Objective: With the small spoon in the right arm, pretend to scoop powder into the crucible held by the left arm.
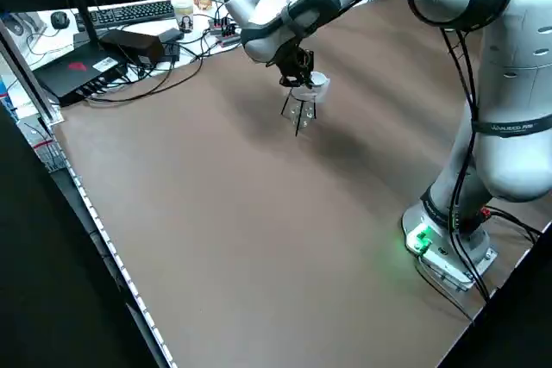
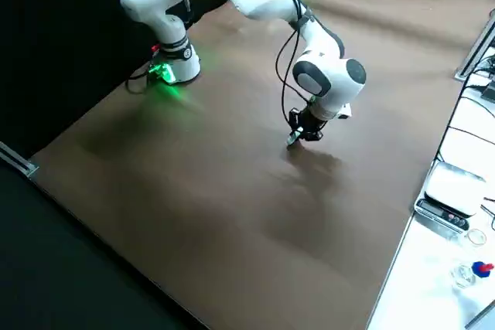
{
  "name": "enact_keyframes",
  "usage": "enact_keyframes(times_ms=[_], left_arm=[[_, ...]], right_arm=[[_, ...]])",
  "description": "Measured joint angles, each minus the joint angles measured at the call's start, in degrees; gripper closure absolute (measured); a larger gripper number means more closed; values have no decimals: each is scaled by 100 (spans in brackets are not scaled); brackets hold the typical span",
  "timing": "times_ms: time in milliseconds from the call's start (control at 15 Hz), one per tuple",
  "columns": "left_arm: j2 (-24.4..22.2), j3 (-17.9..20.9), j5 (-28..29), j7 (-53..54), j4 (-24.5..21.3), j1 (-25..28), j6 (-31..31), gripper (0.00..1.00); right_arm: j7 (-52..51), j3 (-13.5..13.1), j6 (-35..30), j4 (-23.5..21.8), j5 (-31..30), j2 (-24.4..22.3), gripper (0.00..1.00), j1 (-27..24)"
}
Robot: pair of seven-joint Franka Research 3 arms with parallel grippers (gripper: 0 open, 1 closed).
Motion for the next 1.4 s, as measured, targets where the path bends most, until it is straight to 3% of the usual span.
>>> enact_keyframes(times_ms=[133, 267, 333, 400, 467, 533, 667, 733, 800, 1067, 1267, 1400], left_arm=[[38, 3, 17, 127, -2, 59, 0, 92], [63, 3, 36, 183, 0, 65, 0, 88], [65, -1, 37, 184, 3, 54, 0, 79], [65, -13, 37, 185, 10, 35, 0, 60], [65, -17, 39, 185, 20, 31, 0, 54], [65, -19, 46, 185, 37, 28, 0, 53], [65, -23, 51, 181, 87, 25, 1, 40], [65, -25, 52, 181, 139, 25, 0, 40], [61, -27, 73, 180, 219, 26, -22, 37], [-44, -117, 985, -240, 1011, 26, -692, 1], [-125, -365, 1813, -787, 1713, -173, -1131, 0], [-163, -453, 2096, -1323, 2035, -542, -1263, 0]], right_arm=[[-15, 2, 16, 0, -5, 14, 72, 0], [-15, 9, 0, 4, -4, 11, 55, 0], [-14, 13, -16, 12, -4, 8, 45, 0], [-11, 18, -16, 58, -4, 5, 26, 0], [-9, 22, -6, 104, -4, 1, 18, 0], [13, 32, -4, 158, -4, -16, 11, 1], [317, 83, -108, 268, -4, -92, 9, 12], [579, 119, -343, 344, -4, -156, 9, 27], [865, 154, -714, 463, -4, -220, 9, 74], [2396, 183, -2569, 1331, -5, -389, 7, 654], [3779, 195, -3334, 1815, -5, -482, 5, 1013], [4738, 198, -3442, 1963, 66, -647, 5, 1140]])
